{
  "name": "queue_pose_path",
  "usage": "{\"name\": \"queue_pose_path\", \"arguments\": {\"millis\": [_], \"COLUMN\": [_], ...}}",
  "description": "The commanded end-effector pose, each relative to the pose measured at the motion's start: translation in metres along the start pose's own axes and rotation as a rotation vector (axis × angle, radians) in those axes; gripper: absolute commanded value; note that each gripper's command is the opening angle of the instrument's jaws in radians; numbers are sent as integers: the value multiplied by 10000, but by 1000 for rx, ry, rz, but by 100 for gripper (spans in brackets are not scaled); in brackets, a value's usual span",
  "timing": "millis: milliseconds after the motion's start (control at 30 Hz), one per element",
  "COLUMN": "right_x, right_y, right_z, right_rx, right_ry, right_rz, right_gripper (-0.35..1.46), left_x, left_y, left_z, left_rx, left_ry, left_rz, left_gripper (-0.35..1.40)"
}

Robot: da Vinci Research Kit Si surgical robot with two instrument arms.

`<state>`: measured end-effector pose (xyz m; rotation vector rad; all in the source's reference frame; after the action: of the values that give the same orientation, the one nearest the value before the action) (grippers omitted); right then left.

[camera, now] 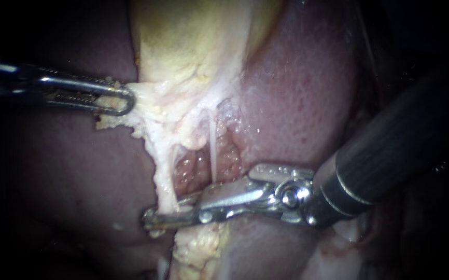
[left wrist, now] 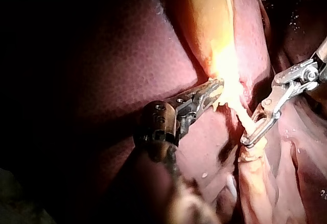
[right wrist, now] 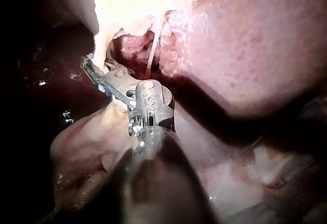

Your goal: Going back second clip left tube

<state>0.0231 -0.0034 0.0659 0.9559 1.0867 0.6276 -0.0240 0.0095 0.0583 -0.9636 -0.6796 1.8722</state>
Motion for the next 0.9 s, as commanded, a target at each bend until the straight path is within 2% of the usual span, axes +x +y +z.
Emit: {"name": "queue_pose_path", "arguments": {"millis": [33,100,133,167,233,267,300,367,500,800,900], "right_x": [0,-1,-2,-5,-10,-13,-15,-19,-20,-18,-19], "right_y": [0,1,1,3,6,9,12,16,25,60,65], "right_z": [0,0,1,3,7,11,14,19,22,13,8], "right_rx": [1,10,40,62,77,85,90,97,85,-17,-35], "right_ry": [0,-9,-20,-15,12,30,37,54,63,105,109], "right_rz": [0,-30,-53,-84,-93,-95,-96,-99,-112,-313,-355], "right_gripper": [-35,-35,-29,-6,29,42,46,49,49,50,50], "left_x": [0,0,0,0,0,0,0,0,0,0,0], "left_y": [0,0,0,0,0,0,0,0,0,0,0], "left_z": [0,0,0,0,0,0,0,0,0,0,0], "left_rx": [0,0,0,0,0,0,0,0,0,0,0], "left_ry": [0,0,0,0,0,0,0,0,0,0,0], "left_rz": [-1,-1,-1,-1,-1,-1,-1,-1,-1,-1,-1], "left_gripper": [-35,-35,-35,-35,-35,-35,-35,-35,-35,-35,-35]}}
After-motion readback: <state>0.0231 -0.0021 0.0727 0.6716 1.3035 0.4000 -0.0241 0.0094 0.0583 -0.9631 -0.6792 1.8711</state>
